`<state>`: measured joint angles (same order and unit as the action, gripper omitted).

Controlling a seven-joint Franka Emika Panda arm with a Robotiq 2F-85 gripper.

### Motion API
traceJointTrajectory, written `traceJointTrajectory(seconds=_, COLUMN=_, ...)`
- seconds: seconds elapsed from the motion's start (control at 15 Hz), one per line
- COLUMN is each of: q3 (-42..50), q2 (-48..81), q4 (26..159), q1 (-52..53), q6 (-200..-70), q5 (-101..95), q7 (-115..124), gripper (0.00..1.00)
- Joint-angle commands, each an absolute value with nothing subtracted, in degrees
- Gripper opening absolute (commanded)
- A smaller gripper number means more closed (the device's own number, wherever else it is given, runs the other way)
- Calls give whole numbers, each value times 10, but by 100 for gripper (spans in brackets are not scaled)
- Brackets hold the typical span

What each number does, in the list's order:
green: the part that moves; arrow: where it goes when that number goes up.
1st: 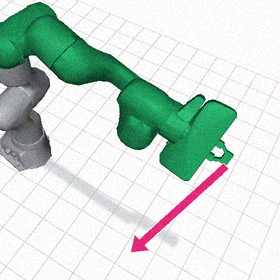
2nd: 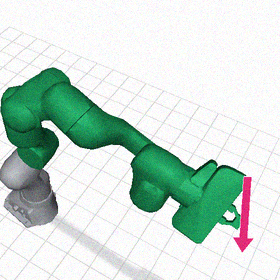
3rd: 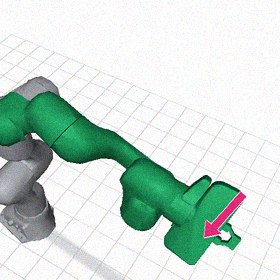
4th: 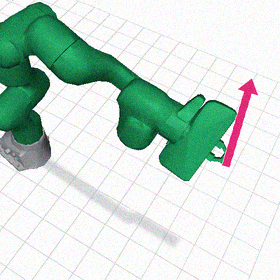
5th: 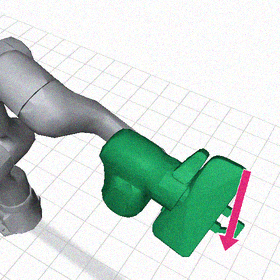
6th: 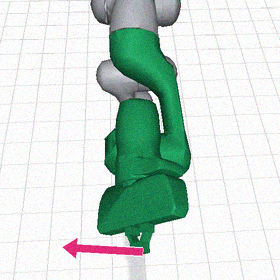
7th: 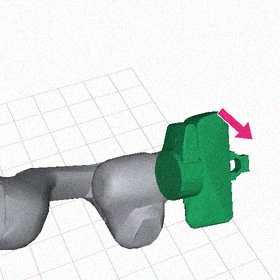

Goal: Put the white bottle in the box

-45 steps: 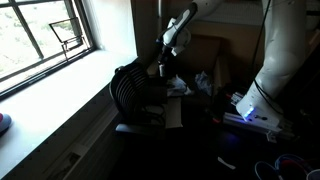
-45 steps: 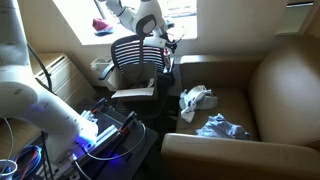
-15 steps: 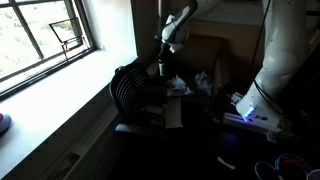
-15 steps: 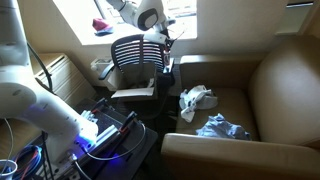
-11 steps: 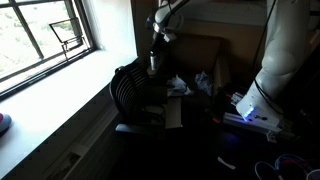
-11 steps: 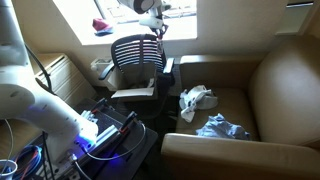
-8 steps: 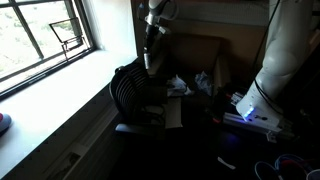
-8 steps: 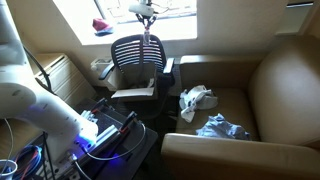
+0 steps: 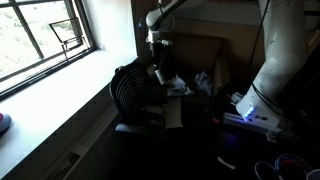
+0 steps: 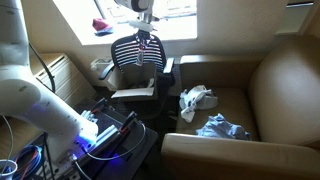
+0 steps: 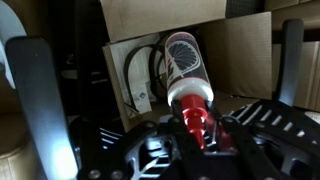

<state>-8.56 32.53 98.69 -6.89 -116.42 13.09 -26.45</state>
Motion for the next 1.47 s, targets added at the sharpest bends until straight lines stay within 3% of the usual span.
traceJointTrajectory(seconds=0.0, q3=-68, q2=350, q4=990, q1=-67, q6=-1186, q5=129, q7=-256, gripper=6)
traceJointTrajectory(seconds=0.8, q3=-57, q2=404, q4=1030, q1=42, q6=-1405, q5=-16, q7=-203, gripper=6)
traceJointTrajectory(seconds=0.87, q3=-81, q2=395, q4=1023, q1=21, q6=-1386, q5=4, q7=-216, gripper=26)
traceJointTrajectory(seconds=1.13, q3=-71, q2=413, q4=1023, q1=34, q6=-1397, q5=-15, q7=-199, gripper=26)
traceJointTrajectory(seconds=1.2, q3=-70, q2=413, q4=1023, q1=33, q6=-1397, q5=-15, q7=-199, gripper=6)
traceJointTrajectory(seconds=1.4, q3=-77, q2=415, q4=1066, q1=40, q6=-1465, q5=-12, q7=-189, gripper=6)
